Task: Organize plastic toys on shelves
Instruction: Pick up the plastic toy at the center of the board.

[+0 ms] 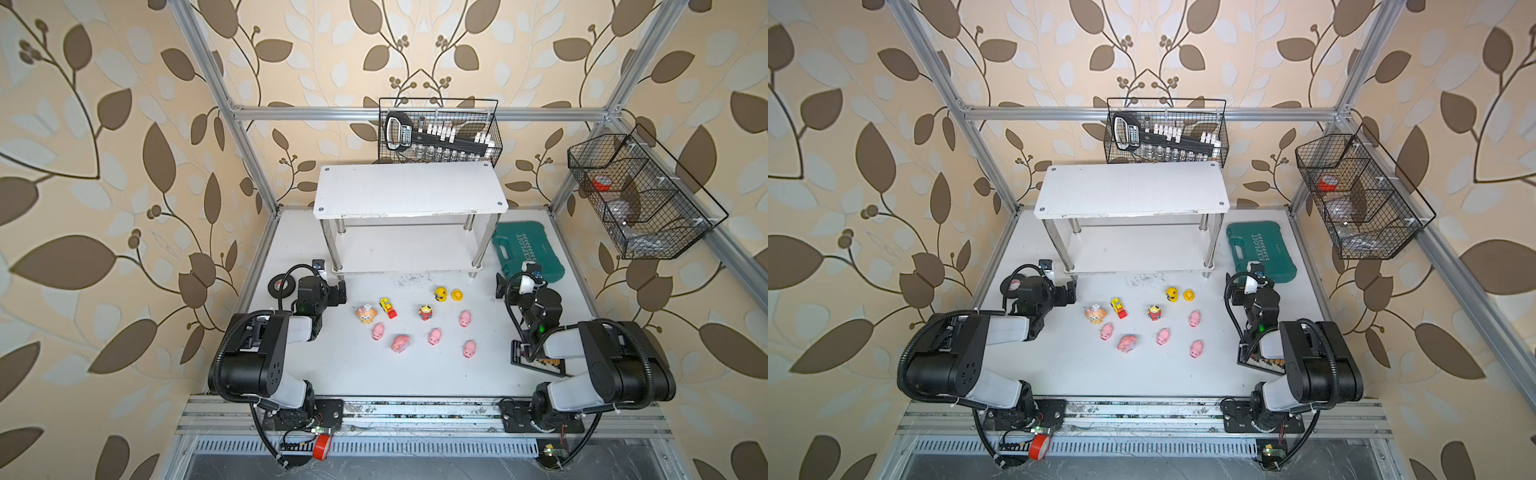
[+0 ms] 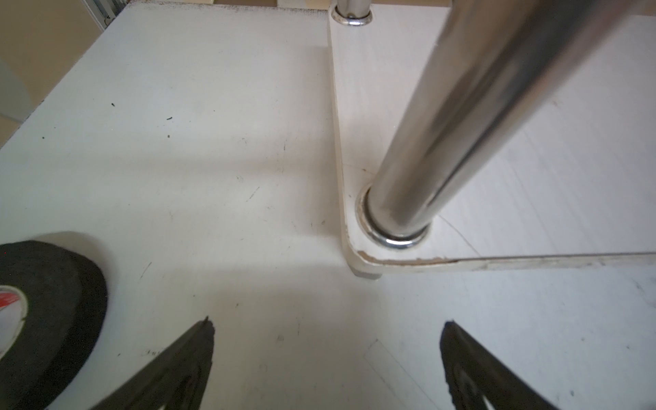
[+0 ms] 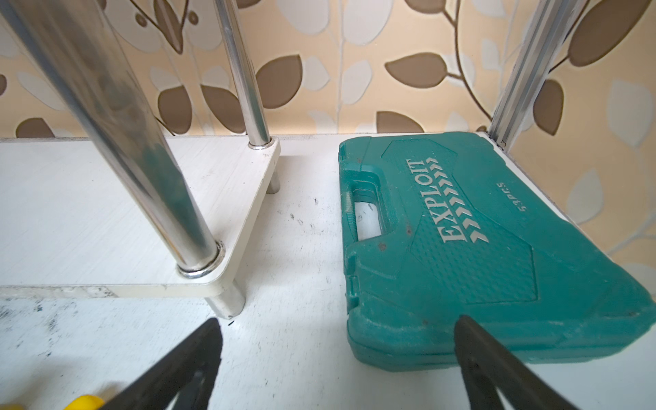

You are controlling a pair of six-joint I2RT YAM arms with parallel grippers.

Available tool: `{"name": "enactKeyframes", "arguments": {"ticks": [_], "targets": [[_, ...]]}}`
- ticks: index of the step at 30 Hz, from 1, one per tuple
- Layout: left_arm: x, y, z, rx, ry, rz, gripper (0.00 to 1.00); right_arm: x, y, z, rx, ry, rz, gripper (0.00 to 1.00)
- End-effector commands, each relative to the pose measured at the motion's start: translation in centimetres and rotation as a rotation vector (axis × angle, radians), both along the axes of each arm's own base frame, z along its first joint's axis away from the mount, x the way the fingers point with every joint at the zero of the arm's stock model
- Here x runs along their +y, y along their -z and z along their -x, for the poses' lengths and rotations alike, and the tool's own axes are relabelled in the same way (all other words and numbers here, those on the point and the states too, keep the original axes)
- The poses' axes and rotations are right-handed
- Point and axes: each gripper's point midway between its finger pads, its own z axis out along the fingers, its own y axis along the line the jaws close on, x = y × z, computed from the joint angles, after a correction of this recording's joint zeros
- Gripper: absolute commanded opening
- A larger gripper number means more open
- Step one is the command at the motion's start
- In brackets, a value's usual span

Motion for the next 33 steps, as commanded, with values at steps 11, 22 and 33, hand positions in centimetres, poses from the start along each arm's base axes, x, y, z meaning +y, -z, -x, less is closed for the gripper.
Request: {"name": "enactKeyframes", "arguments": {"ticks": [11,22,33], "targets": [[0.2,-1.8,-1.4,-0.064,-0.004,0.014,0.99,0.1,-0.8,-0.7,-0.026,-0.011,-0.012,0.99],[0.1,-2.4,-1.3,-0.080,0.002,0.014,0.99,-0.1,-1.0,-0.6,-0.034,0.006,-0.012,0.99],[2.1,-9.0,2.0,0.048,-0.192,0.099,0.99,-1.2,-6.9,-0.2,-0.043,0.118,-0.110,0.99]]}}
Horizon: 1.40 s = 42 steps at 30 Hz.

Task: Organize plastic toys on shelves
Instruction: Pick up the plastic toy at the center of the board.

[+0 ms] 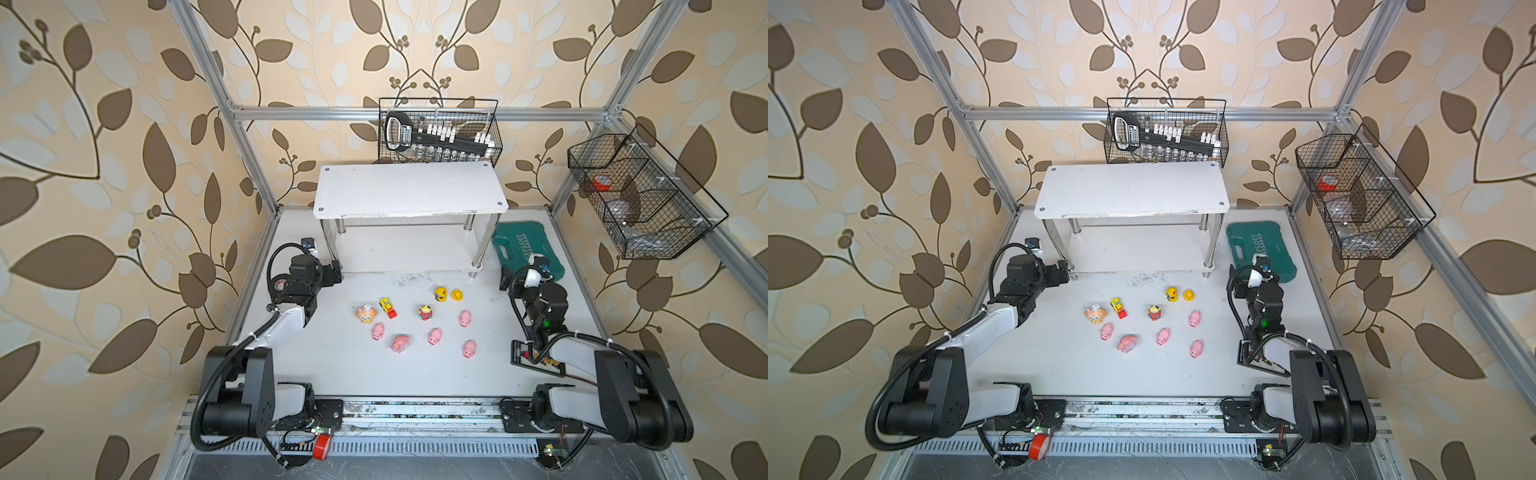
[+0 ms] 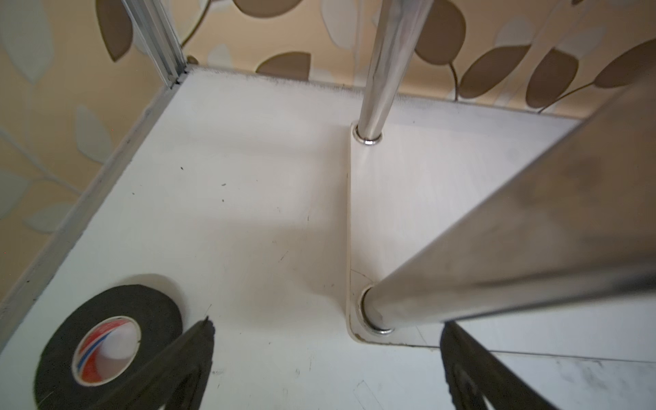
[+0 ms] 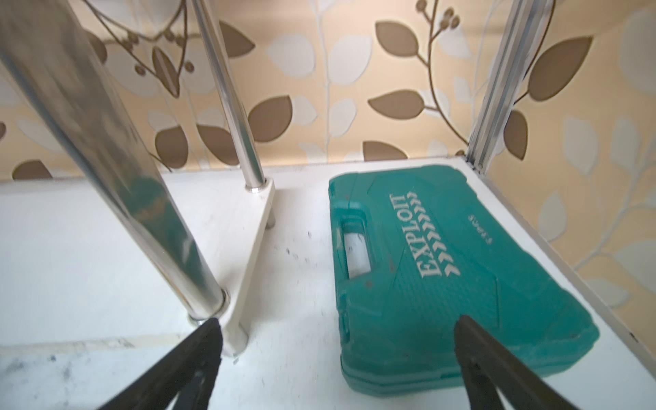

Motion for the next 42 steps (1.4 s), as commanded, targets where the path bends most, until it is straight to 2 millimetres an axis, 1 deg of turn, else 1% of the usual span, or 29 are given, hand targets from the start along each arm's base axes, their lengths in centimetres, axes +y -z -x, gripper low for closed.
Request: {"name": "enactKeyframes", "arguments": {"ticks": [1,2,4,5,6,8,9,10,12,13,14,16,18,19,20,22,24,27,28,33,35,37,40,42], "targets": [[1.0,-0.4,3.8,0.074,-0.095,0.073,0.99,-0.9,-1.8,0.0,0.046,0.081,-0.126,0.99],[1.1,-1.2,4.7,0.064,-0.118,0.098,0.99,-1.3,-2.1,0.0,0.066,0.116,-0.176,0.99],[1.2,-3.2,6.5,0.018,-0.153,0.160,0.99,-2.1,-1.9,0.2,0.139,0.208,-0.318,0.99],[1.4,-3.8,7.3,0.004,-0.183,0.196,0.99,-2.4,-1.4,0.5,0.181,0.249,-0.361,0.99],[1.9,-4.1,8.3,-0.003,-0.249,0.247,0.99,-3.0,-0.4,1.1,0.235,0.323,-0.419,0.99],[2.9,-3.3,10.9,0.054,-0.385,0.333,0.99,-4.9,2.2,3.1,0.329,0.523,-0.526,1.00],[2.6,-2.9,11.9,0.096,-0.391,0.356,0.99,-5.4,3.2,3.9,0.378,0.569,-0.555,0.99],[1.9,-2.8,12.2,0.110,-0.348,0.369,0.99,-4.9,3.5,3.7,0.413,0.517,-0.542,0.99],[0.1,-2.1,12.1,0.121,-0.246,0.403,0.99,-3.8,3.6,3.7,0.422,0.444,-0.546,1.00],[-0.3,-1.4,12.3,0.136,-0.240,0.433,0.99,-3.0,3.5,3.8,0.414,0.392,-0.555,0.99],[-0.4,-0.7,12.6,0.150,-0.258,0.459,0.99,-2.4,2.8,3.8,0.388,0.352,-0.559,0.99],[-0.5,1.0,13.1,0.188,-0.295,0.505,0.99,-0.7,1.7,4.5,0.343,0.262,-0.555,0.99],[-0.8,2.3,13.2,0.211,-0.292,0.527,0.99,1.2,1.0,5.2,0.325,0.196,-0.534,0.99],[-0.8,3.0,13.2,0.222,-0.301,0.526,0.99,2.9,0.7,5.7,0.331,0.150,-0.511,0.99],[-0.4,3.6,13.4,0.233,-0.326,0.517,0.99,3.9,0.6,6.0,0.336,0.126,-0.494,0.99],[0.8,4.5,14.0,0.257,-0.414,0.501,0.99,7.3,0.6,7.0,0.347,0.047,-0.443,0.99],[0.7,4.6,13.6,0.245,-0.395,0.494,0.99,10.2,0.8,8.0,0.350,-0.015,-0.397,0.99],[0.6,4.6,13.0,0.220,-0.359,0.464,0.99,13.9,1.5,9.3,0.362,-0.085,-0.339,0.98],[0.6,4.8,13.0,0.216,-0.353,0.457,0.99,15.5,1.7,9.9,0.369,-0.121,-0.316,0.96],[-0.3,5.4,13.0,0.222,-0.317,0.498,0.99,21.0,2.5,11.3,0.375,-0.227,-0.242,0.87],[-0.2,5.5,13.1,0.226,-0.321,0.496,0.99,22.8,3.1,11.4,0.386,-0.256,-0.227,0.85],[-0.3,5.6,13.0,0.229,-0.317,0.497,0.99,24.3,3.8,11.3,0.402,-0.274,-0.205,0.81],[-0.4,5.7,12.9,0.237,-0.315,0.496,0.99,26.1,4.4,11.0,0.421,-0.298,-0.183,0.80],[-0.4,5.7,12.9,0.237,-0.315,0.496,0.99,27.0,4.5,10.9,0.425,-0.316,-0.174,0.80]]}}
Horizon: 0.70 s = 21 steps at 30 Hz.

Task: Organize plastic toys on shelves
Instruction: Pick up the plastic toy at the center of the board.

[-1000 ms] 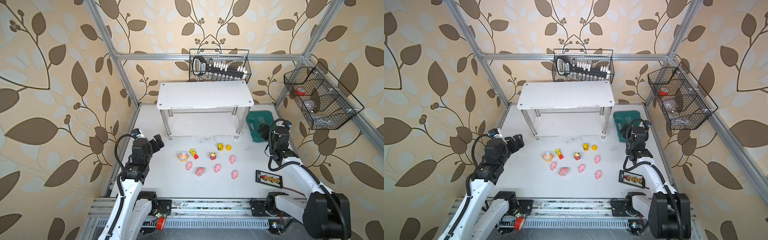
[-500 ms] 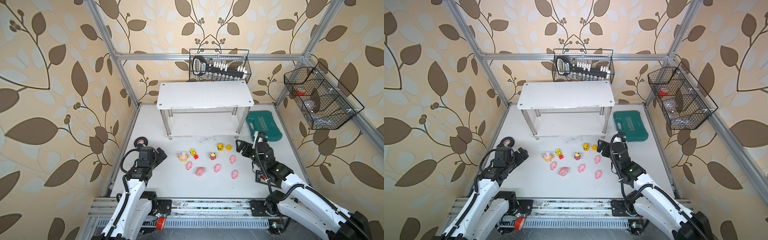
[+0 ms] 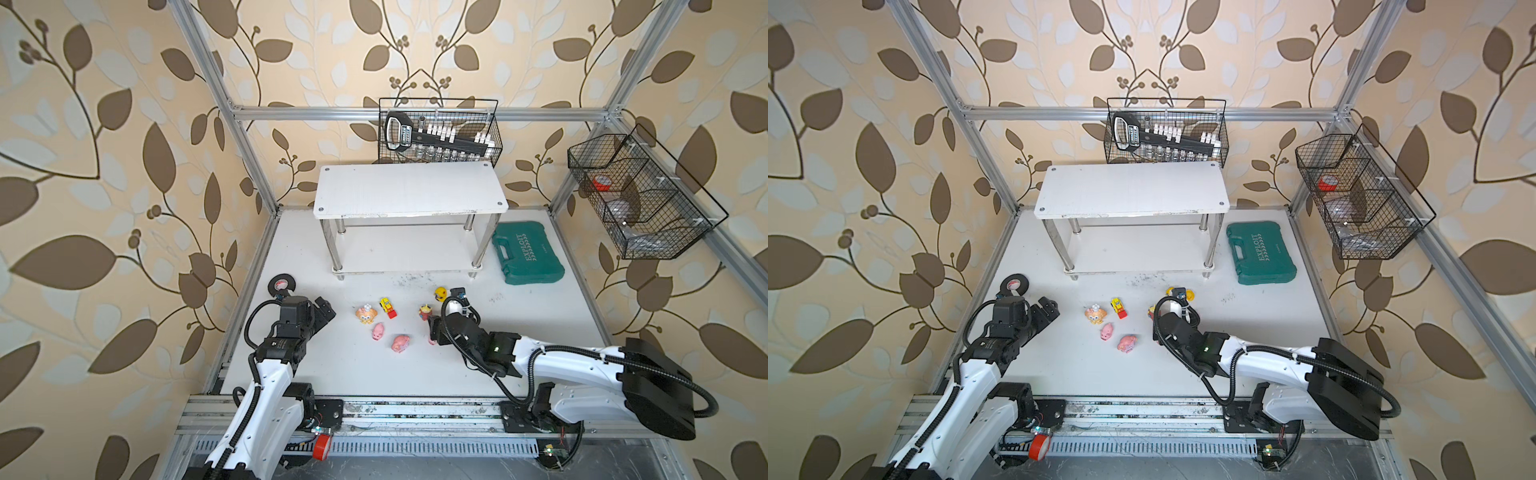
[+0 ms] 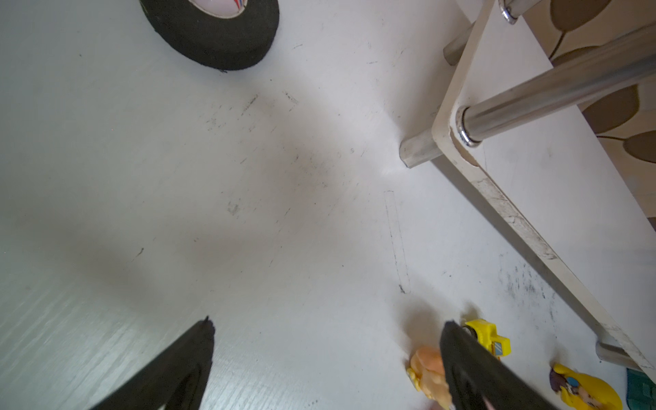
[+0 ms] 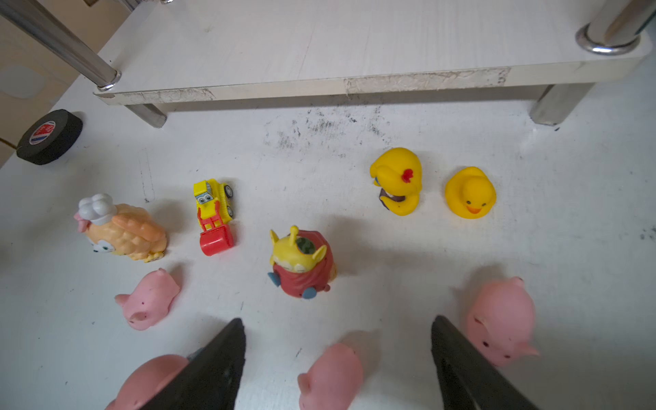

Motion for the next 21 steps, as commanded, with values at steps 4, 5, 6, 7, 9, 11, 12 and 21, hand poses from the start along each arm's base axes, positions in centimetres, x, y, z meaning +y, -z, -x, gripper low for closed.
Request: {"name": "enactKeyframes", "arguments": {"ticks": [4,5,6,7,9,11,12,21], "targets": [[-0.3,-0.7,-0.6,-0.034,0.015,0.012,0.99,2.9,-1.6,-1.3,-0.055,-0.020,-0.027,0.80],[-0.3,-0.7,-0.7,-0.035,0.016,0.011,0.99,3.1,-1.5,-1.4,-0.051,-0.023,-0.018,0.80],[-0.3,-0.7,-0.7,-0.035,0.016,0.011,0.99,3.3,-1.3,-1.5,-0.049,-0.026,-0.014,0.80],[-0.3,-0.7,-0.6,-0.034,0.015,0.012,0.99,3.4,-1.0,-1.5,-0.042,-0.027,-0.004,0.80],[-0.3,-0.7,-0.7,-0.034,0.017,0.011,0.99,3.6,-0.5,-1.7,-0.036,-0.024,0.010,0.79],[-0.3,-0.7,-0.7,-0.035,0.017,0.012,0.99,3.7,0.1,-2.0,-0.032,-0.014,0.031,0.79],[-0.3,-0.7,-0.6,-0.034,0.017,0.012,0.99,3.9,0.4,-2.1,-0.028,-0.012,0.045,0.78],[-0.4,-0.7,-0.7,-0.033,0.025,0.014,0.99,4.4,2.2,-2.5,0.008,0.007,0.094,0.85]]}}
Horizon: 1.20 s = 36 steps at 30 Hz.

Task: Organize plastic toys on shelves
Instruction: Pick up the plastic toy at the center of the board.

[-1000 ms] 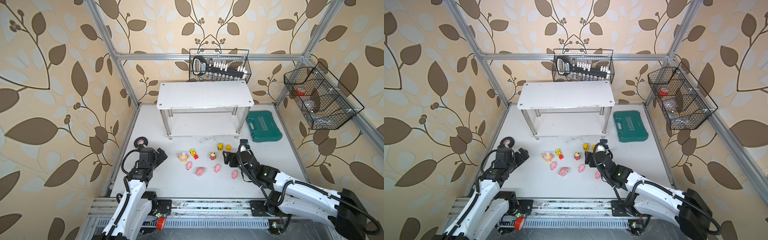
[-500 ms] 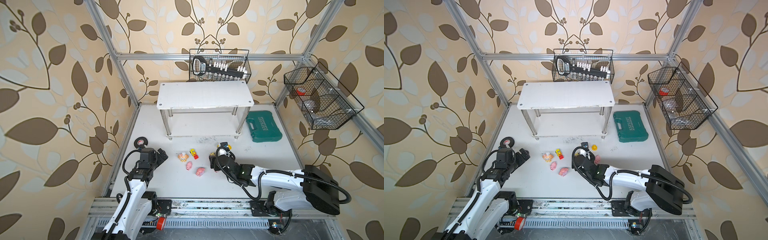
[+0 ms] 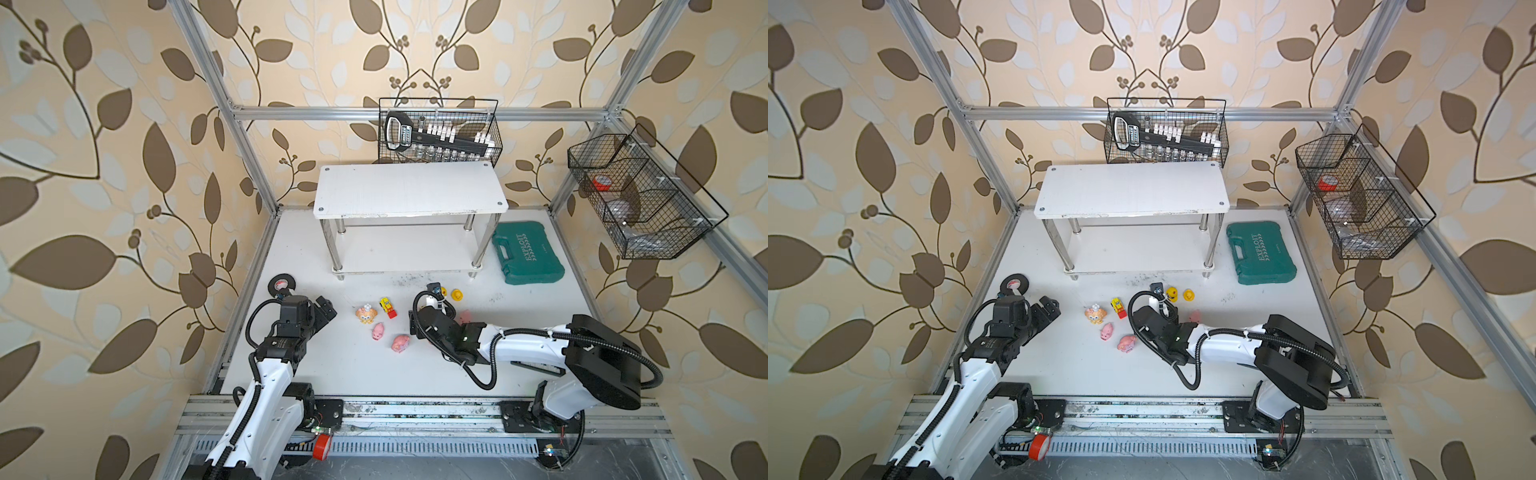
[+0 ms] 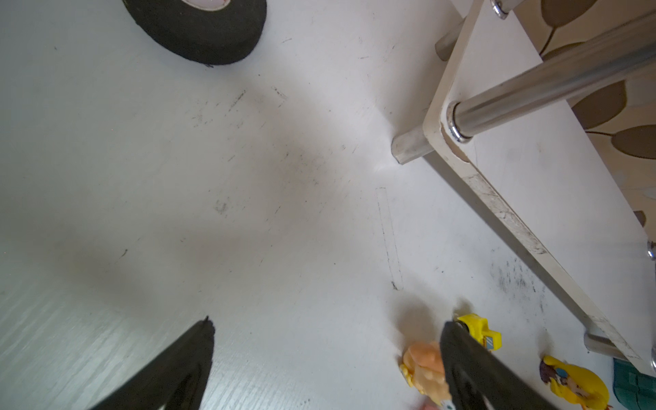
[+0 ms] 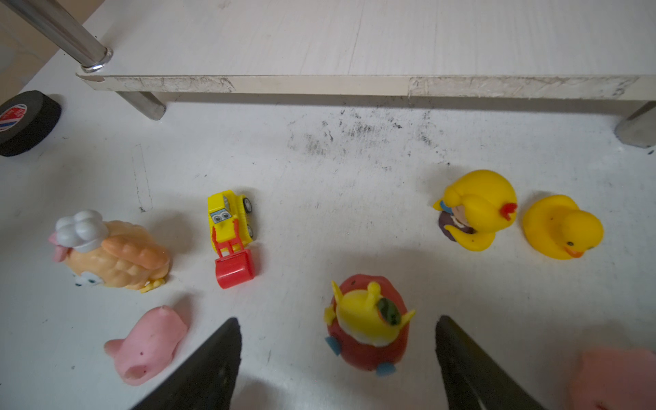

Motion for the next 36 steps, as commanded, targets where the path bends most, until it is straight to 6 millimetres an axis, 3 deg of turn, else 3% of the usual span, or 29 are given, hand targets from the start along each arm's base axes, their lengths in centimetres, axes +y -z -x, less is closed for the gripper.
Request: {"name": "enactKeyframes", "arguments": {"ticks": [1,12,36], "targets": [[0.0,-0.5,-0.5,-0.024,0.007,-0.003,0.99,0.1,0.4,-0.3,0.000,0.017,0.035,0.85],[0.0,-0.6,-0.5,-0.026,0.007,-0.003,0.99,0.0,2.0,-0.4,0.015,0.025,0.068,0.80],[0.0,-0.6,-0.5,-0.029,0.010,-0.003,0.99,-0.3,2.5,-1.2,-0.012,0.049,0.121,0.64]]}}
